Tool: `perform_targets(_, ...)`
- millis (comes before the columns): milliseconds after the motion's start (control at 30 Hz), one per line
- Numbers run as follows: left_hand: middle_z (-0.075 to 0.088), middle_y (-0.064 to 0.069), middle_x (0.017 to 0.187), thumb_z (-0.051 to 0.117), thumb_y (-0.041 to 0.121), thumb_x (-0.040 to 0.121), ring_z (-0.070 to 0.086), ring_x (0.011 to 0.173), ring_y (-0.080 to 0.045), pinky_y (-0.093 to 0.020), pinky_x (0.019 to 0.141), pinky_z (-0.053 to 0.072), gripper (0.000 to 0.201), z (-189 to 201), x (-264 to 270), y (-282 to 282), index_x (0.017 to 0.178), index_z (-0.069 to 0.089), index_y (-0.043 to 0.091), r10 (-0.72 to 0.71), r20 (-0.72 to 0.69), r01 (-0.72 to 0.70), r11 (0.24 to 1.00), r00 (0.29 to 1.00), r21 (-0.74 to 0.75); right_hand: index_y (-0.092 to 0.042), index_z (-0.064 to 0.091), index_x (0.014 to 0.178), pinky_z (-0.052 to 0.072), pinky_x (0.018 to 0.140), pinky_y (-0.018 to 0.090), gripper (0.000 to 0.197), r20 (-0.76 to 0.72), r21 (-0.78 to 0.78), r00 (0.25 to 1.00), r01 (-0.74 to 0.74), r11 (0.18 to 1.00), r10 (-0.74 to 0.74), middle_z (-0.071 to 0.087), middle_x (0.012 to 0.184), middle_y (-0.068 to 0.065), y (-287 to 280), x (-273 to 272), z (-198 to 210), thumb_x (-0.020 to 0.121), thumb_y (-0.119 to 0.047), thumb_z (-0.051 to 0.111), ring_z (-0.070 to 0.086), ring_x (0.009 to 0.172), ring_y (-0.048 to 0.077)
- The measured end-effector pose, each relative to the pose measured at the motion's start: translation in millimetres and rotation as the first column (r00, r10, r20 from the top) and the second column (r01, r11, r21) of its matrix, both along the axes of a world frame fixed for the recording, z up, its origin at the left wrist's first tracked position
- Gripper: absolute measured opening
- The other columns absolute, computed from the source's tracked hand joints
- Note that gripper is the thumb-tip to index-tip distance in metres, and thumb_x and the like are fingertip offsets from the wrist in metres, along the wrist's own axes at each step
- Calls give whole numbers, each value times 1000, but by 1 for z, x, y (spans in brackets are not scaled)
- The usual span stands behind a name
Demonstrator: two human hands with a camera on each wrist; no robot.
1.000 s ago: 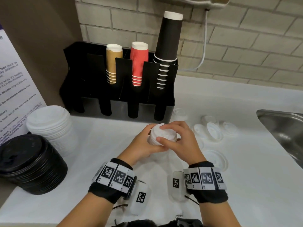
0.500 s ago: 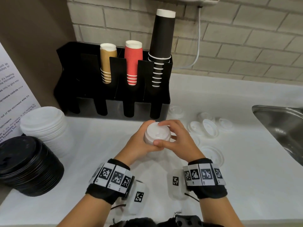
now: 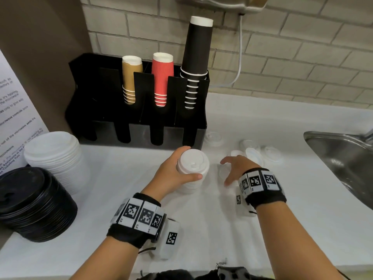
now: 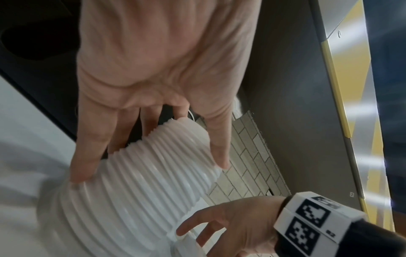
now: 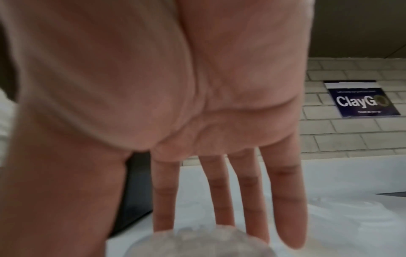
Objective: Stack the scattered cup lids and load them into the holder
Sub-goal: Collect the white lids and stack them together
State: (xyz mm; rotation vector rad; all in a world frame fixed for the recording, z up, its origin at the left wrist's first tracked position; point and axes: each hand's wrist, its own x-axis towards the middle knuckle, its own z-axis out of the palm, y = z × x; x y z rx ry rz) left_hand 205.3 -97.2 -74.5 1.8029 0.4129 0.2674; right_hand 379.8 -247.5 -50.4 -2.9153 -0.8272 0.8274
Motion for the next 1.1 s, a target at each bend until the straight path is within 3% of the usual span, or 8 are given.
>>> perform_targets(133,52,22,120,88,25,68,48,113,-7,-23,95,40,77,0,1,-1,131,45,35,5,-1,-5,1000,1000,27,-30,47,134,49,76,35,79,12,-62,999,-34,997,34,40,122,5,6,2,-5,67,-16,85,55,106,30)
perform_targets(233,52,17,122,88,24,69,46,114,-8,-24,93,37,79,-1,4,0,134,45,31,20,-4,-19,996,1000,85,-33,47,128,48,66,35,76,46,-84,998,-41,996,45,34,112,2,8,2,-7,64,-20,86,55,91,28)
perform_targets(433,49,17,118,89,25,65,45,108,-9,-24,88,36,82,-1,7,1,134,45,31,52,-10,-50,988,999,145,-36,44,121,49,64,33,66,75,-57,995,-60,997,65,34,113,1,7,-1,-9,65,-28,80,55,82,23)
perform_targets(667,48,11,129,90,29,64,45,116,-11,-24,93,36,86,-1,10,-1,136,42,33,34,-16,-31,986,999,162,-37,40,120,41,67,25,59,12,286,1000,-12,958,9,46,100,1,-7,-9,17,72,-32,74,52,83,17)
perform_targets(733,47,9,131,90,28,64,45,119,-12,-25,94,36,85,-2,11,-1,135,43,34,27,-17,-24,986,999,165,-39,43,117,41,64,19,56,-44,497,999,-2,868,28,50,96,-4,-8,-15,26,73,-29,77,53,80,7)
perform_targets(833,45,10,127,91,31,62,46,115,-11,-25,92,39,91,-3,11,-2,137,40,34,32,-26,-28,989,999,145,-41,51,115,43,69,8,56,-116,705,988,7,709,105,56,110,-16,-2,-26,35,72,-22,81,53,84,-11)
perform_targets(1000,52,20,108,90,27,63,53,95,1,-16,69,43,76,-7,9,0,123,42,30,58,-19,-57,996,998,69,-37,50,119,44,70,4,65,-126,754,970,-41,656,206,55,110,-18,11,-37,33,68,-17,85,52,85,-16)
perform_targets(1100,53,20,105,89,26,65,54,93,3,-19,68,46,73,-11,8,-1,119,40,33,54,-13,-54,997,998,56,-33,48,120,42,73,2,68,-100,761,968,-75,644,231,53,107,-19,13,-41,26,67,-16,86,50,89,-18)
